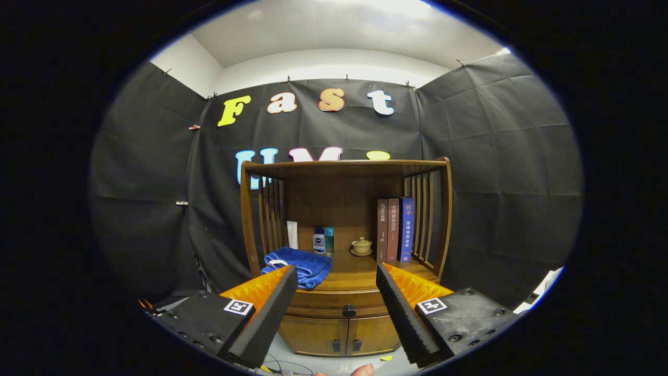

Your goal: Pull open the drawer, take out the items inside it, and place them on the countertop above the cabinet.

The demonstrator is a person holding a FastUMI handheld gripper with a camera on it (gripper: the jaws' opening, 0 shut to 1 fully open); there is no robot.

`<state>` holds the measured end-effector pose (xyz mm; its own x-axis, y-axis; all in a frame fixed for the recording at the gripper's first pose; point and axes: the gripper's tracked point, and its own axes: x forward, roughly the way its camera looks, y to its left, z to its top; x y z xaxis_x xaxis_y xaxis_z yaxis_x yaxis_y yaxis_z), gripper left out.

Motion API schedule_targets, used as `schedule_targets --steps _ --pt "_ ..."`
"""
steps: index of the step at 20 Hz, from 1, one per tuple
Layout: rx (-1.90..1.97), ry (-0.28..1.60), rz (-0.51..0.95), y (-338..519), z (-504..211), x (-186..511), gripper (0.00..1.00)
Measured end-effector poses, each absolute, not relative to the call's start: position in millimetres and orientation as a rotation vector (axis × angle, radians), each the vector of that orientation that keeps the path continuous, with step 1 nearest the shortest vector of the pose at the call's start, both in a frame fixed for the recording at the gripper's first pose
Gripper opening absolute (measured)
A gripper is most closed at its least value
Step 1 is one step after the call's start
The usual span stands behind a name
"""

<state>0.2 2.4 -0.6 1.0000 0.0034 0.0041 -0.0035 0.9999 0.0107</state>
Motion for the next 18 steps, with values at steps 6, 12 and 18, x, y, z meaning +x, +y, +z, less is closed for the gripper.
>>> schedule_targets --steps 6,12,18 --pt "0.018 -0.009 0.004 2.3 0.2 0.0 0.98" --pt "0.022 0.002 -0.001 -0.4 -9.4 2.7 0.98" --pt "0.030 -0.036 0.002 -3.4 -22.0 37.6 0.98"
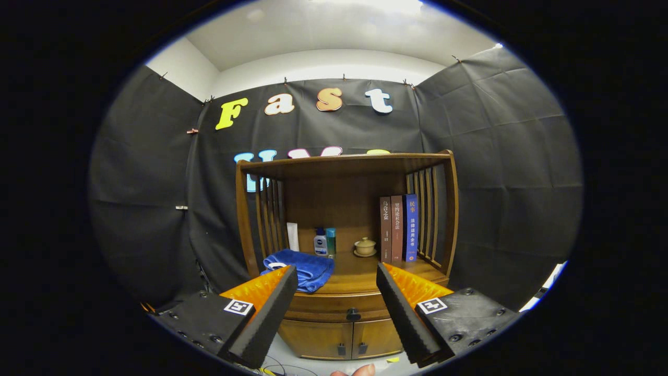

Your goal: Pull open the drawer, take out the items inside it, and place them on the countertop above the cabinet.

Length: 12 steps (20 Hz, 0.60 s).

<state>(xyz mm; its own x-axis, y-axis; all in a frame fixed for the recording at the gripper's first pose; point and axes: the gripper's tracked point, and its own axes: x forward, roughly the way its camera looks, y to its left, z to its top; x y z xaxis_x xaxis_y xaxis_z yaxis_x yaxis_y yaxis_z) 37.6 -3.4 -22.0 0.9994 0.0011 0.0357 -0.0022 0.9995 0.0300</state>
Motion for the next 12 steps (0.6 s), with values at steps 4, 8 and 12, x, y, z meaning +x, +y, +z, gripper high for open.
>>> schedule_targets --steps 4,8,12 --pt "0.021 -0.016 0.012 -2.5 -60.3 75.1 0.98" --pt "0.081 0.070 0.010 -10.0 -119.8 105.8 0.98" --pt "0.050 0.152 0.003 -26.6 -182.9 133.3 0.99"
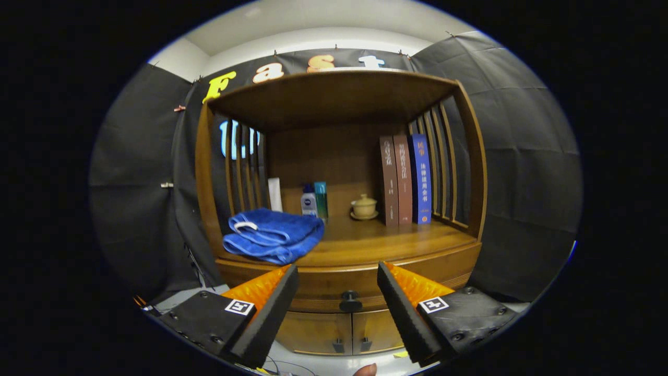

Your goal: Pull open the drawer, take out the items inside it, and place them on the countertop above the cabinet.

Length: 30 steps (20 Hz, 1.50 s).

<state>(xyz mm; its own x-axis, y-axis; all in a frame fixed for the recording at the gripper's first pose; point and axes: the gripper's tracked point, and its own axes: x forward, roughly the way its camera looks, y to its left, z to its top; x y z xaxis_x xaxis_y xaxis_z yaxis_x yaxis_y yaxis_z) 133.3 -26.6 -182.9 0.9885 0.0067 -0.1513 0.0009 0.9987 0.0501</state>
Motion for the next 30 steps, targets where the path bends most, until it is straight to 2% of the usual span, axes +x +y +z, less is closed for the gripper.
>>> schedule_targets --steps 6,11,16,17,18,20,21,22,23,30 --pt "0.081 0.248 -0.009 -30.9 -260.6 168.8 0.95" --pt "0.040 0.263 -0.050 -36.6 -286.0 188.3 0.59" --pt "0.030 0.277 -0.055 -39.1 -303.5 193.6 0.60" --pt "0.026 0.271 -0.060 -43.2 -292.8 193.2 0.49" --pt "0.004 0.271 -0.057 -40.7 -299.1 194.1 0.49" --pt "0.009 0.258 -0.060 -41.3 -298.0 194.6 0.43" --pt "0.007 0.259 -0.052 -41.1 -298.0 192.2 0.36" --pt "0.006 0.249 -0.047 -41.0 -294.0 196.2 0.36" --pt "0.003 0.254 -0.042 -41.6 -296.9 193.7 0.29" --pt "0.026 0.279 -0.037 -43.8 -294.2 151.1 0.29"
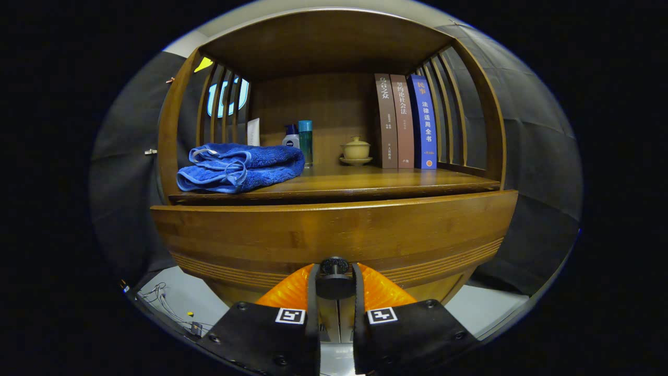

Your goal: Pull open the drawer, take out the items inside it, and place them on the countertop above the cabinet.

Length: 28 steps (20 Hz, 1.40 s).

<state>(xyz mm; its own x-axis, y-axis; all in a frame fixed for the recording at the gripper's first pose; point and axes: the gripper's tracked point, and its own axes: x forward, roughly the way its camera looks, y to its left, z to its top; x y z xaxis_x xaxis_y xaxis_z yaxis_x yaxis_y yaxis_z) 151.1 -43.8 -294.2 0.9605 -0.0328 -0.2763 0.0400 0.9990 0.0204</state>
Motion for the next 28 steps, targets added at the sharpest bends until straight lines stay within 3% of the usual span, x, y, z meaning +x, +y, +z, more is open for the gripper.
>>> schedule_targets --steps 12,23,26,28 --pt "0.048 0.287 -0.012 -45.3 -287.3 61.2 0.29" --pt "0.022 0.298 -0.018 -44.4 -294.9 54.3 0.29" --pt "0.025 0.326 0.008 -41.6 -293.9 51.7 0.49" --pt "0.037 0.346 0.020 -40.6 -292.2 43.5 0.81"
